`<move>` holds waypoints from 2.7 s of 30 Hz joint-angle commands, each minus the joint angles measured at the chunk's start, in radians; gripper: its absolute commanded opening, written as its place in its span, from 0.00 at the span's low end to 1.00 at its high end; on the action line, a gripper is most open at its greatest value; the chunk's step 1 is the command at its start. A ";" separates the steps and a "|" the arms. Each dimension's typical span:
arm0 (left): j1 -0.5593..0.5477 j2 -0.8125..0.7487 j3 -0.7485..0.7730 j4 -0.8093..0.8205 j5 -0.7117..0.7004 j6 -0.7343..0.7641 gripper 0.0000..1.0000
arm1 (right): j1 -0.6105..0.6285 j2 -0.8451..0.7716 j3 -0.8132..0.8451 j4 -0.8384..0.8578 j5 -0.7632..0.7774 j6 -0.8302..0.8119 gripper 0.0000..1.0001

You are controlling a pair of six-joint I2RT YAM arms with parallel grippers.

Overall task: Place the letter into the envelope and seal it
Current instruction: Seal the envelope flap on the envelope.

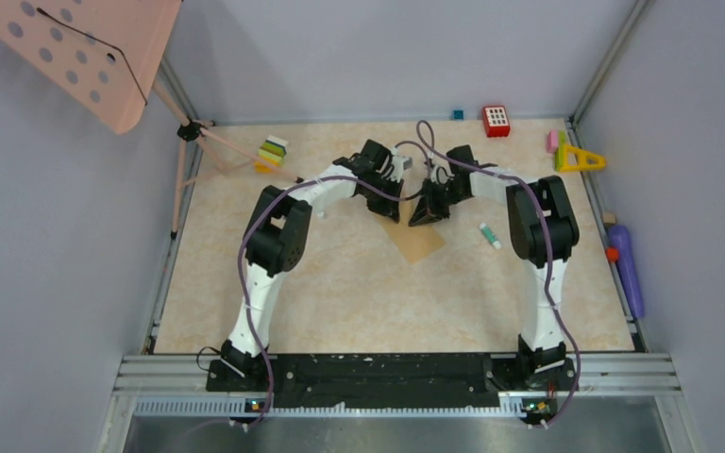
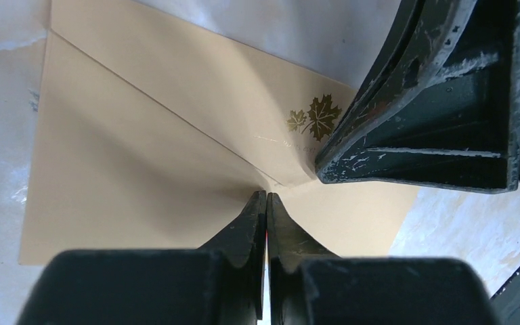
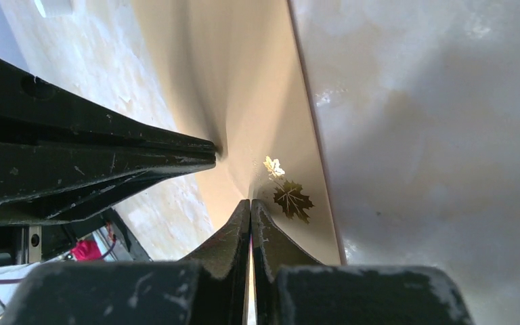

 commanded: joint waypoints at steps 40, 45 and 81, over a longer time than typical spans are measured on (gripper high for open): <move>0.012 0.091 0.072 -0.004 -0.044 -0.108 0.03 | 0.030 0.002 -0.001 -0.042 0.157 -0.033 0.00; 0.033 0.073 0.078 -0.003 -0.076 -0.096 0.03 | 0.030 0.003 0.002 -0.044 0.157 -0.033 0.00; 0.018 0.125 0.099 -0.030 -0.092 -0.079 0.03 | 0.077 0.090 0.125 -0.025 0.137 0.015 0.00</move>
